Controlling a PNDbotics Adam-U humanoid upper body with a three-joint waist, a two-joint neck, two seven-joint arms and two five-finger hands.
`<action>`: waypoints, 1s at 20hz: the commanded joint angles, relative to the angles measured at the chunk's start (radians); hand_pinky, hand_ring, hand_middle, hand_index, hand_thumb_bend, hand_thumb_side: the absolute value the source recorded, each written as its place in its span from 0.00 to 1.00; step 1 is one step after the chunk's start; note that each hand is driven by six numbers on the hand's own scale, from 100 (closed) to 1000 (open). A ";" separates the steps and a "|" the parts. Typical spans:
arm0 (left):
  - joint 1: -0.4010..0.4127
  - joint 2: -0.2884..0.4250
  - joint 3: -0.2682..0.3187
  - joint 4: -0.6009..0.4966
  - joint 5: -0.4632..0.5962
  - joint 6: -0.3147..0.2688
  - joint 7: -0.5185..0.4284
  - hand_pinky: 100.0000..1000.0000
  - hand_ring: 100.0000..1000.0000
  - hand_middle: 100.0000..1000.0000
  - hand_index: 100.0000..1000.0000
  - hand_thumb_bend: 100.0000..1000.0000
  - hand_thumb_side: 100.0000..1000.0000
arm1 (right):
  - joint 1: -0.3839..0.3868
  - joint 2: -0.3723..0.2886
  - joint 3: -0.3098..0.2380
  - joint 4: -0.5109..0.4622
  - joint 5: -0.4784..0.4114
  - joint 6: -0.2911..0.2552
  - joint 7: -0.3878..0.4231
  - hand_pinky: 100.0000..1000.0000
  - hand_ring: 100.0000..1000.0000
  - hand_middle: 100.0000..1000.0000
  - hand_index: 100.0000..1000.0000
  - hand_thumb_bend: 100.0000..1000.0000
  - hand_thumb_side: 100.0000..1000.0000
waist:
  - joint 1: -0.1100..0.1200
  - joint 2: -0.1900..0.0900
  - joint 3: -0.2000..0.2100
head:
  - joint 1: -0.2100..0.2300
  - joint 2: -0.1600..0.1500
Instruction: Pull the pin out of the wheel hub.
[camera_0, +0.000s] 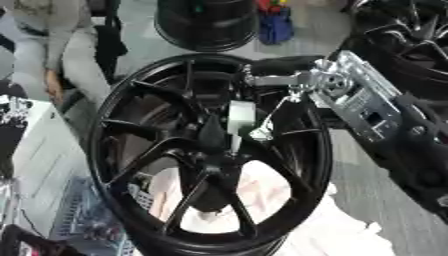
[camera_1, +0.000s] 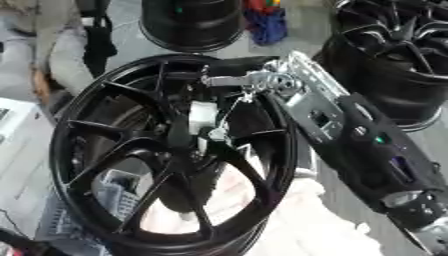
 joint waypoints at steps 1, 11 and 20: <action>-0.012 0.015 0.003 -0.012 -0.003 -0.003 -0.005 0.79 0.57 0.70 0.75 0.14 0.39 | -0.011 -0.001 -0.006 0.009 0.012 -0.005 -0.005 0.52 0.57 0.60 0.80 0.19 0.11 | 0.010 -0.011 0.001 | -0.001 0.005; -0.013 0.015 0.003 -0.012 -0.003 -0.003 -0.005 0.79 0.57 0.70 0.75 0.14 0.39 | -0.005 0.008 -0.007 0.040 0.041 -0.017 -0.017 0.49 0.53 0.59 0.77 0.14 0.07 | 0.010 -0.010 0.001 | -0.001 0.005; -0.012 0.015 0.004 -0.012 -0.004 -0.003 -0.004 0.79 0.57 0.70 0.75 0.14 0.39 | -0.010 0.000 -0.011 0.012 0.044 -0.028 -0.060 0.35 0.29 0.43 0.60 0.00 0.00 | 0.010 -0.010 0.000 | 0.000 0.005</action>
